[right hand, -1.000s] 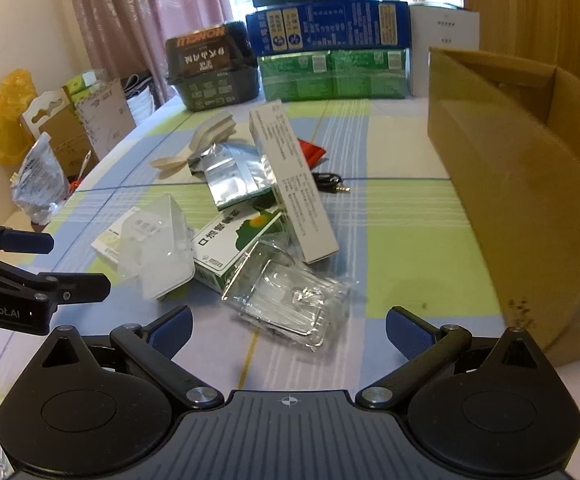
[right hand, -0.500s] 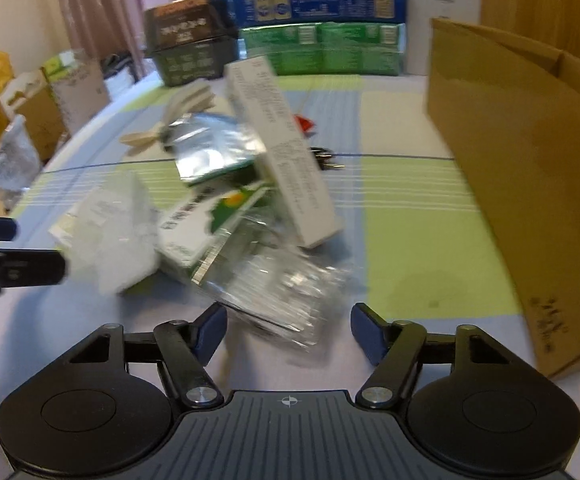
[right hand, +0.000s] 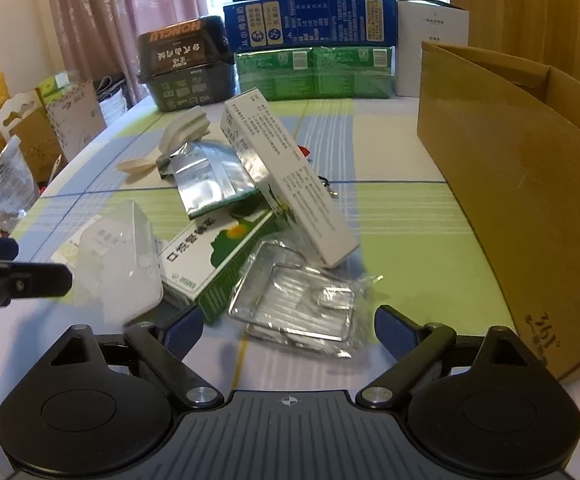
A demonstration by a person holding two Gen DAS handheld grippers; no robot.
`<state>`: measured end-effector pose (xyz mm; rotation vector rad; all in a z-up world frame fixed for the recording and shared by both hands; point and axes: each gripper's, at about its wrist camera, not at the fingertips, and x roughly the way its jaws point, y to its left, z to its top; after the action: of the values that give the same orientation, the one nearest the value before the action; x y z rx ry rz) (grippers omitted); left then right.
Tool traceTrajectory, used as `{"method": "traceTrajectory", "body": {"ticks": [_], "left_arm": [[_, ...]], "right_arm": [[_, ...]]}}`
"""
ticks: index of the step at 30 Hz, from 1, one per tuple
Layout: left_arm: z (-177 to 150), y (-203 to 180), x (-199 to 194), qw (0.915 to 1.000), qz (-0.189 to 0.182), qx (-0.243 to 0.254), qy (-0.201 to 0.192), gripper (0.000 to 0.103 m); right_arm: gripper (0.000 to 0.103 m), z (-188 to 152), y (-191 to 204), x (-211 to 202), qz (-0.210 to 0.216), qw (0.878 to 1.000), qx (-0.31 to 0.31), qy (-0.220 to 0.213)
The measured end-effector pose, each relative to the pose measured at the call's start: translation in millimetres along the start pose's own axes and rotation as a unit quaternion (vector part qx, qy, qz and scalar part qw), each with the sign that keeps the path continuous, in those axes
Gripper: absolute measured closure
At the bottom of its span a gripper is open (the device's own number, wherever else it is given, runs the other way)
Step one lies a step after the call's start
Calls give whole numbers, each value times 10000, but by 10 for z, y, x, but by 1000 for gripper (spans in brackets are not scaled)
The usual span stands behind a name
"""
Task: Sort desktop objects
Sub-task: 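Reach the right gripper to the bagged wire soap rack and grasp it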
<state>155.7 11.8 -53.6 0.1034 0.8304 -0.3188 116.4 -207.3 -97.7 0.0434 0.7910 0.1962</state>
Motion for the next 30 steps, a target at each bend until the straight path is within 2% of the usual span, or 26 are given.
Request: {"method": "traceTrajectory", "body": {"ticks": [3,6,7,8,11,14,18,24,28,30], "left_arm": [[9,7,12,10000,1,8,-35,1],[16,-38,32,9997,-68,225,-48,1],[21,-61,43,9993,-113,350,-52,1],[23,-80,53,9988,-162,463,-53,1],[22,-158,91,9961,-265,834,-66,1],[36,-241,123,9907,-389,1292,-173,1],[95,-296,207,9831,-577,1706,-321,1],[156,-320,391,9793,-867,1817,-197,1],[180,-361,451,9801,-844,1792,-138,2],[184,-369,441,9818,-827,1708,-114,7]], "right_arm": [[13,29,11,80,-50,10000,49,18],[13,44,-34,147,-121,9999,104,54],[17,50,-56,155,-116,9998,123,65],[25,51,-72,151,-114,9998,119,71],[32,48,-90,115,-69,9999,6,105],[34,27,-121,59,-111,9998,-80,122],[34,4,-206,6,-174,9997,-62,179],[33,-26,-265,-48,-255,9996,-41,119],[21,-23,-264,-68,-299,9995,11,55],[18,-19,-261,-73,-299,9995,43,33]]}}
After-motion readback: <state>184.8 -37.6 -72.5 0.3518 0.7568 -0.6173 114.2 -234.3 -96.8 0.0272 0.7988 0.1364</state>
